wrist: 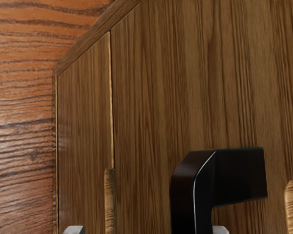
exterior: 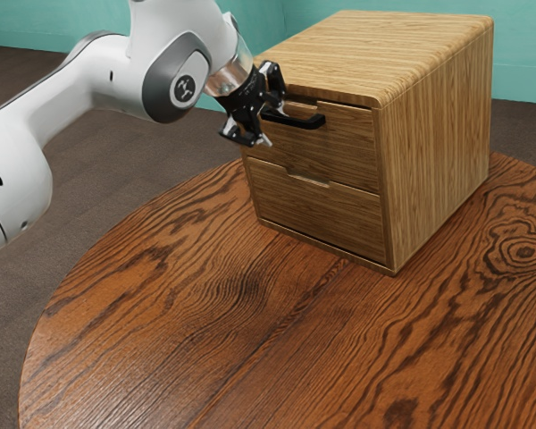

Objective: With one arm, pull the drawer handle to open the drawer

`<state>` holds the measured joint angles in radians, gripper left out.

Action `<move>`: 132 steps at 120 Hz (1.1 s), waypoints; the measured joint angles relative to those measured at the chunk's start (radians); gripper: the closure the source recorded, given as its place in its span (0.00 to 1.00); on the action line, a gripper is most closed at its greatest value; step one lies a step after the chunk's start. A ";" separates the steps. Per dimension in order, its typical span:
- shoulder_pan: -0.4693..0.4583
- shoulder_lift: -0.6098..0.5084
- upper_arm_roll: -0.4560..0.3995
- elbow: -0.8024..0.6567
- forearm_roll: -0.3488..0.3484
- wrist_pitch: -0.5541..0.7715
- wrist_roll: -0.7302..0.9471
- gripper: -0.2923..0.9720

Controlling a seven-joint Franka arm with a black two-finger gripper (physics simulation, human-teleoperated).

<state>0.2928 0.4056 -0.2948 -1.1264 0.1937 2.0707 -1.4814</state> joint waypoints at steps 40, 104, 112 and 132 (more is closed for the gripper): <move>-0.002 -0.011 0.004 -0.015 0.005 0.007 0.000 0.79; 0.019 -0.320 0.040 -0.450 -0.006 0.110 0.005 0.85; 0.030 -0.353 0.036 -0.490 -0.012 0.125 0.005 0.85; 0.057 -0.423 0.022 -0.564 -0.025 0.149 0.005 0.86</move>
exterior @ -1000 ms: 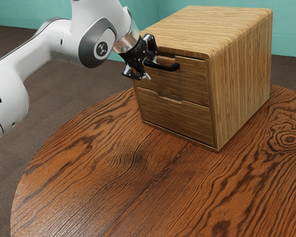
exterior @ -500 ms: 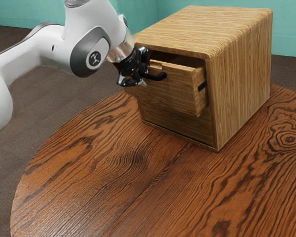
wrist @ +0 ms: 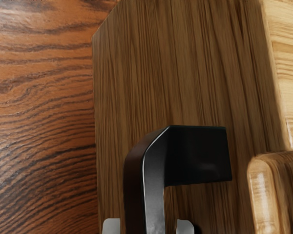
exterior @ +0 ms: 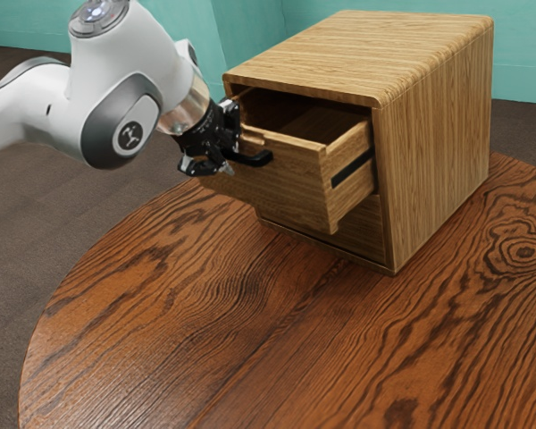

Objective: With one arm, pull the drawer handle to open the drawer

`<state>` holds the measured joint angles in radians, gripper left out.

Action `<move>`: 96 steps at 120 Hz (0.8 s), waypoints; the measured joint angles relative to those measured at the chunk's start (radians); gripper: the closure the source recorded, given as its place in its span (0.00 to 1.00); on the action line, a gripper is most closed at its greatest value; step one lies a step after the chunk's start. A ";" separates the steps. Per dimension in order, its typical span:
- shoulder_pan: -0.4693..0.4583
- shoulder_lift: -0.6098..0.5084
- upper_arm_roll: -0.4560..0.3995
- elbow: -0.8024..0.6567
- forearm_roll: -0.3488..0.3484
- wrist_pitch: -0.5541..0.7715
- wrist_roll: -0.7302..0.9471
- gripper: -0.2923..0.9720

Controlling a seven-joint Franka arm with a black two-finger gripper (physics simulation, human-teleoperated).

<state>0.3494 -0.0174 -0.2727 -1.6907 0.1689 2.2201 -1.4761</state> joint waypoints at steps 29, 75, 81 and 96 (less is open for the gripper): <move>0.013 -0.097 0.006 -0.115 -0.031 0.033 -0.002 0.85; 0.012 -0.201 0.008 -0.227 -0.069 0.047 -0.006 0.85; 0.014 -0.221 0.008 -0.246 -0.074 0.048 -0.006 0.85; 0.014 -0.269 0.008 -0.292 -0.084 0.051 -0.007 0.85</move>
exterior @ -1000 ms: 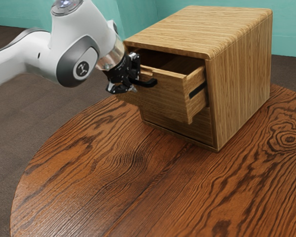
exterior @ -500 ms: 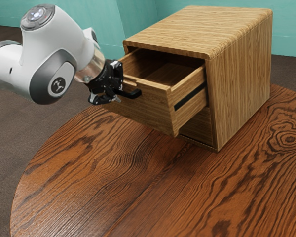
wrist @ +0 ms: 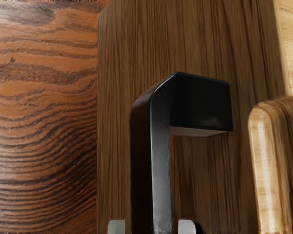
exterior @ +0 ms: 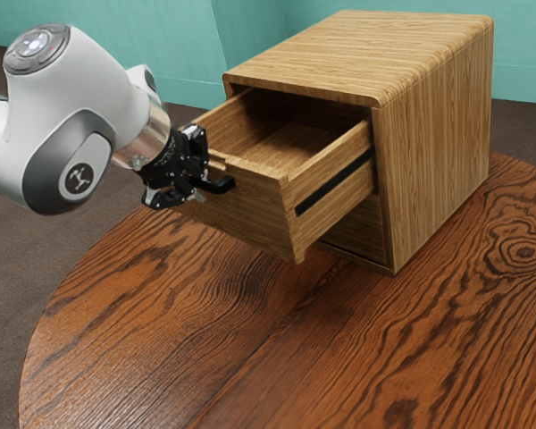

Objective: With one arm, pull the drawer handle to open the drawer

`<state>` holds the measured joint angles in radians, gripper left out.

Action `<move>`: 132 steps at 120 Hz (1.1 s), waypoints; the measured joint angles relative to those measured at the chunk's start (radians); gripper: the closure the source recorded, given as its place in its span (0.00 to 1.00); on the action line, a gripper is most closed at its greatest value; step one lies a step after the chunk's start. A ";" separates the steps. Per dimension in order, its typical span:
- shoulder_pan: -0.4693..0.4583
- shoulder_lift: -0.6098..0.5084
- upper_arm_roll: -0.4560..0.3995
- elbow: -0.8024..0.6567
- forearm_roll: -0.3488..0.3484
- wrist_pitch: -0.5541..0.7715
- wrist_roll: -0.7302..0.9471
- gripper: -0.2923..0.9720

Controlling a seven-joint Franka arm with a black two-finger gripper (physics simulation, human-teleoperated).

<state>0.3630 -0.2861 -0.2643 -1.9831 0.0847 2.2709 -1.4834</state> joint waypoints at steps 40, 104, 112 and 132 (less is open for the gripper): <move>0.014 -0.087 -0.001 -0.082 -0.027 0.002 -0.002 0.86; 0.014 -0.193 -0.001 -0.176 -0.042 0.008 0.002 0.78; 0.015 -0.209 -0.001 -0.191 -0.049 0.009 0.004 0.77; 0.016 -0.248 -0.001 -0.219 -0.057 0.011 0.006 0.75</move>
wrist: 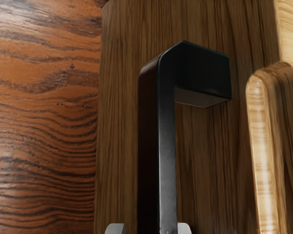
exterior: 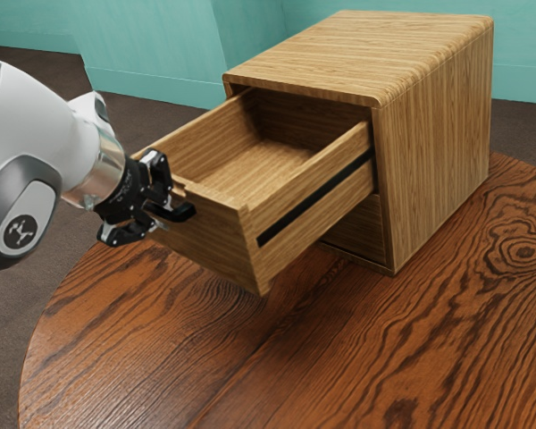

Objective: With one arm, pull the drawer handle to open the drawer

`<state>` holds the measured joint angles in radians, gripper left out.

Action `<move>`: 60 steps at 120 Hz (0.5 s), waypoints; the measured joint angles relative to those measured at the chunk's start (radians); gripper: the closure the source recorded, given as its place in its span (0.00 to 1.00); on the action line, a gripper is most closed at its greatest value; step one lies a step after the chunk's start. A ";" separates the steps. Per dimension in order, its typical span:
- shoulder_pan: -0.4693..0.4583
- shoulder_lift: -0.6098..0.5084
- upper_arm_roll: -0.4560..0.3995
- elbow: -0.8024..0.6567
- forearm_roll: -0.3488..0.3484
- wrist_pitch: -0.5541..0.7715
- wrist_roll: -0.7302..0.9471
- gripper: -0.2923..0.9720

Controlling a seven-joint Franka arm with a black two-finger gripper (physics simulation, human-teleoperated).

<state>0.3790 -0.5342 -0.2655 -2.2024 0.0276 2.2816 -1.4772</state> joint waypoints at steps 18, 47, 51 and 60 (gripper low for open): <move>0.007 -0.032 0.000 -0.028 -0.012 -0.001 0.001 0.74; 0.005 -0.047 -0.001 -0.036 -0.021 -0.001 0.004 0.54; 0.004 -0.050 -0.001 -0.036 -0.022 -0.001 0.004 0.49; 0.003 -0.060 -0.001 -0.036 -0.022 0.000 0.005 0.41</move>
<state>0.3822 -0.5942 -0.2670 -2.2387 0.0054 2.2814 -1.4722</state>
